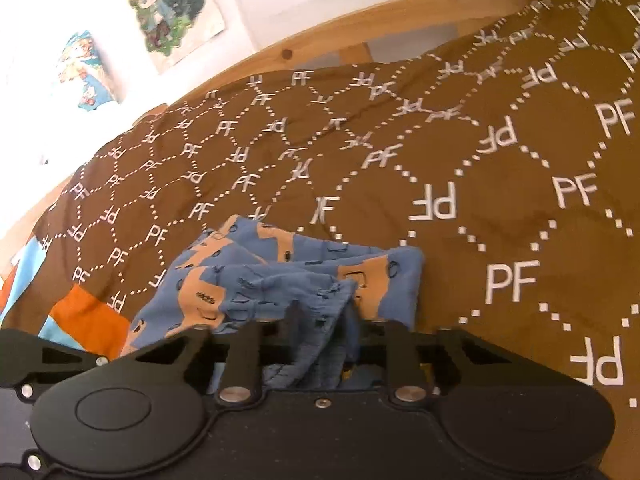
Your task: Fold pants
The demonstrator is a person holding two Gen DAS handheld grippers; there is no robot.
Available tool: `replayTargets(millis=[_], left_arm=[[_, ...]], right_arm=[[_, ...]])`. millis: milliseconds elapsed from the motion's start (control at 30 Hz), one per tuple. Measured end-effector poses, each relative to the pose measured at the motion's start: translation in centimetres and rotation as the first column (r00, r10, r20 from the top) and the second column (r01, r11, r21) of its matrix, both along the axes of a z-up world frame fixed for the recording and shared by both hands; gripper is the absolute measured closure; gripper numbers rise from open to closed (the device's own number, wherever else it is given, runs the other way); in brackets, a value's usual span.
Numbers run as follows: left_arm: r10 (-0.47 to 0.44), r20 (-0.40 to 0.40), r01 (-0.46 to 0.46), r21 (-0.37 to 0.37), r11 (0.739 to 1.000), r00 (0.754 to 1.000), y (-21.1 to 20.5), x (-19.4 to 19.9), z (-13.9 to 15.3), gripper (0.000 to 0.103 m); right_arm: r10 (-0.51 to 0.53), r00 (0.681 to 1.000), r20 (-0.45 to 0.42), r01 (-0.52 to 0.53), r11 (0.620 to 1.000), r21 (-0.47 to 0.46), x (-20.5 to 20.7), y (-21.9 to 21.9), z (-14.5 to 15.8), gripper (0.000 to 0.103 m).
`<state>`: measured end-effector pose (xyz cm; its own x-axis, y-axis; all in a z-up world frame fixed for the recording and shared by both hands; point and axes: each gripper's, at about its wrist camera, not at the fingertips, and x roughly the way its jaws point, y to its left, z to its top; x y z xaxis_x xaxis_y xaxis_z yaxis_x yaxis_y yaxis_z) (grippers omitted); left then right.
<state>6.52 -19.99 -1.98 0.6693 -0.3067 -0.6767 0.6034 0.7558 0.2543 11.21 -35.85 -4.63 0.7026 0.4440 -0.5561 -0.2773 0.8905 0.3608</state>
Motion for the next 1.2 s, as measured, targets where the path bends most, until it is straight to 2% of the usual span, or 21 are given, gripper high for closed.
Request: replayTargets(millis=[100,200,300,367,500,633,667,700,733,767,800,833,900,967,1033,1067,1133,1167,1200], left_arm=[[-0.002,0.008,0.002,-0.017,1.0,1.0,0.1,-0.2,0.6,0.099],[-0.009,0.019,0.01,-0.045,0.999,1.0,0.3,-0.6,1.6,0.099],[-0.032,0.039,0.035,-0.073,0.997,0.999,0.1,-1.0,2.5,0.099],[-0.058,0.041,0.06,-0.069,0.996,0.997,-0.4,-1.0,2.5,0.099],[-0.097,-0.021,0.095,-0.066,0.993,0.995,-1.2,-0.9,1.0,0.099],[-0.075,-0.105,0.066,-0.084,0.994,0.992,-0.7,-0.1,-0.2,0.095],[-0.075,-0.109,0.064,-0.103,0.993,0.991,-0.3,-0.2,0.1,0.085],[-0.081,-0.113,0.067,-0.122,0.99,0.99,0.2,-0.3,0.5,0.073],[-0.076,-0.107,0.06,-0.144,0.988,0.991,0.8,-0.4,1.1,0.047],[-0.053,-0.087,0.037,-0.171,0.985,0.995,1.6,-0.5,1.8,0.033],[-0.017,-0.064,0.004,-0.202,0.979,0.998,2.5,-0.7,2.4,0.032],[0.018,-0.051,-0.029,-0.221,0.975,0.999,3.3,-0.6,3.0,0.032],[0.124,-0.02,-0.125,-0.241,0.962,0.992,4.8,-0.3,3.8,0.029],[0.277,-0.004,-0.272,-0.211,0.939,0.961,5.9,0.6,3.8,0.011],[0.411,-0.022,-0.41,-0.142,0.901,0.911,6.8,1.9,3.0,0.009],[0.463,-0.058,-0.466,-0.097,0.879,0.885,7.3,2.7,2.4,0.009],[0.526,-0.148,-0.534,-0.014,0.846,0.837,8.0,3.9,0.8,0.009],[0.543,-0.185,-0.552,0.005,0.834,0.819,8.5,4.1,0.1,0.006],[0.554,-0.212,-0.568,-0.009,0.823,0.805,9.0,4.1,-0.2,0.004]], right_arm=[[0.01,1.0,0.028,-0.009,0.999,-0.043,-0.6,0.5,1.2,0.098],[-0.012,0.999,0.038,0.013,1.0,-0.022,-1.4,-0.2,2.7,0.098],[-0.022,0.997,0.069,0.026,0.998,-0.048,-1.9,-0.6,4.1,0.098],[-0.027,0.998,0.056,0.031,0.997,-0.071,-1.8,-0.9,4.5,0.098],[-0.02,1.0,-0.012,0.018,0.99,-0.14,-1.2,-1.1,3.7,0.098],[-0.002,0.996,-0.085,-0.015,0.981,-0.195,-0.8,-0.6,1.2,0.094],[-0.009,0.996,-0.083,-0.008,0.98,-0.199,-0.9,-0.6,1.1,0.09],[-0.018,0.997,-0.077,0.003,0.98,-0.198,-1.0,-0.7,1.3,0.081],[-0.029,0.997,-0.065,0.016,0.98,-0.196,-1.1,-0.9,1.6,0.075],[-0.047,0.998,-0.04,0.038,0.979,-0.2,-1.3,-1.2,2.1,0.062],[-0.068,0.998,-0.016,0.063,0.976,-0.209,-1.4,-1.4,2.5,0.047],[-0.088,0.996,0.007,0.088,0.972,-0.218,-1.6,-1.5,2.8,0.04],[-0.134,0.99,0.052,0.142,0.964,-0.225,-1.8,-1.5,3.1,0.016],[-0.143,0.987,0.068,0.155,0.961,-0.227,-2.0,-1.3,3.0,0.011],[-0.114,0.991,0.064,0.128,0.953,-0.275,-2.0,-0.4,2.5,0.005],[-0.094,0.994,0.061,0.108,0.947,-0.303,-1.9,0.2,2.2,0.003],[-0.031,0.998,0.046,0.047,0.918,-0.395,-2.0,1.4,1.6,0.002],[-0.011,0.999,0.037,0.026,0.898,-0.438,-1.9,1.8,1.4,0.001],[0.014,1.0,0.028,0.001,0.871,-0.491,-1.9,2.1,1.3,0.001]])
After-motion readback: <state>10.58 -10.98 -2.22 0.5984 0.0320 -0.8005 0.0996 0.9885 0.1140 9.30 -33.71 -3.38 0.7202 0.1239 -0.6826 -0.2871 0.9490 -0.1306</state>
